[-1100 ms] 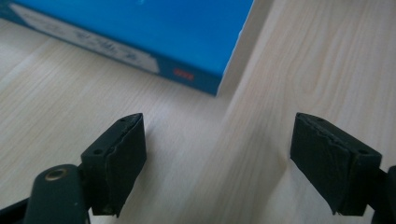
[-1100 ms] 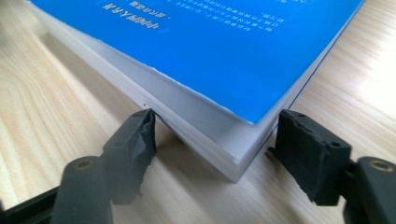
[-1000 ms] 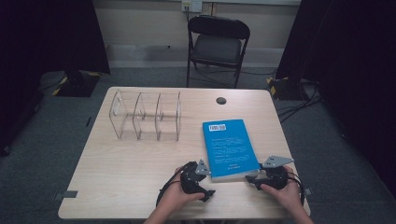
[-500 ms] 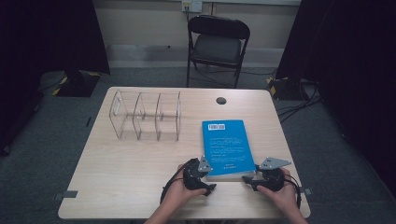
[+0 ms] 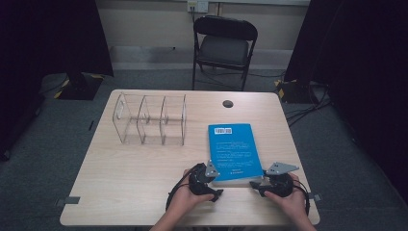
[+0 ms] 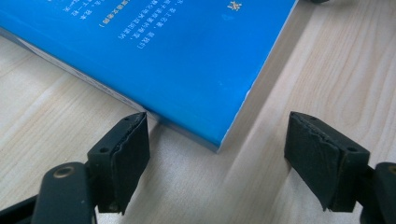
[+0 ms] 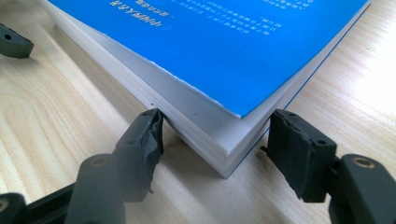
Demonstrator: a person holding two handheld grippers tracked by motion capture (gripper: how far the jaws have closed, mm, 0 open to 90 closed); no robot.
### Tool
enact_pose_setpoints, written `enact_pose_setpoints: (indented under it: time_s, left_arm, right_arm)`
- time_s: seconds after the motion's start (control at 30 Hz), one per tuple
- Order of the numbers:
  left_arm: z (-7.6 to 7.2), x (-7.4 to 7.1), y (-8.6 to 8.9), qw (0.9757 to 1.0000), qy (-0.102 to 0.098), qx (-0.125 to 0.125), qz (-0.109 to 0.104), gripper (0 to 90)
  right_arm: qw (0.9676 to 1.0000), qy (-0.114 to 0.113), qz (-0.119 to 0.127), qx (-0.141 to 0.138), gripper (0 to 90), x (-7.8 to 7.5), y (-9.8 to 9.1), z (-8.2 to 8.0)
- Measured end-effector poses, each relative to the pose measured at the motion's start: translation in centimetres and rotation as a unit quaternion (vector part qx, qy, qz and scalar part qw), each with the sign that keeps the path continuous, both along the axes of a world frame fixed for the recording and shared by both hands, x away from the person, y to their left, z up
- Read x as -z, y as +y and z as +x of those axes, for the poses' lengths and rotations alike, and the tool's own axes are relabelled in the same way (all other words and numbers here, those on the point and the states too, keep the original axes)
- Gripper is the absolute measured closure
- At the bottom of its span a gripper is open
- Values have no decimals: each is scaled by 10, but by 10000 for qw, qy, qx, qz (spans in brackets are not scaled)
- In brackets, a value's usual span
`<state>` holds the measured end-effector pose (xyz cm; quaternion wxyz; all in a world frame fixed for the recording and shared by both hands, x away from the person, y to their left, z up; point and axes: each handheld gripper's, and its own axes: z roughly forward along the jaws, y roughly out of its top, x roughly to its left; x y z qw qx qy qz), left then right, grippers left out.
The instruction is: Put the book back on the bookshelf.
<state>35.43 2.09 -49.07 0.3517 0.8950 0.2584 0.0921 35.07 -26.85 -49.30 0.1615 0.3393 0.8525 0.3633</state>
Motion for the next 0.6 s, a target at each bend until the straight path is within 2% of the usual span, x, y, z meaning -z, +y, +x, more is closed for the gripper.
enact_pose_setpoints:
  time_s: [0.2, 0.23, 0.3, 0.43, 0.6]
  left_arm:
    - [0, 0, -1, 10000, 21, 23, 5, 203]
    - [0, -1, 0, 9999, 13, 73, 68, 201]
    - [0, 0, 0, 10000, 21, 50, 32, 200]
    - [-1, 0, -1, 10000, 29, 42, 14, 190]
    - [0, 1, -1, 10000, 11, 78, 10, 168]
  right_arm:
    - [10000, 64, 6, -11, 366, -1, 1, 1]
    - [10000, 72, -8, 9, 366, -1, 1, 1]
    - [9998, 102, 165, 19, 369, 0, -2, 2]
    - [9999, 82, 132, 29, 370, 0, -2, 1]
    - [9994, 95, 332, 37, 375, -6, -4, 2]
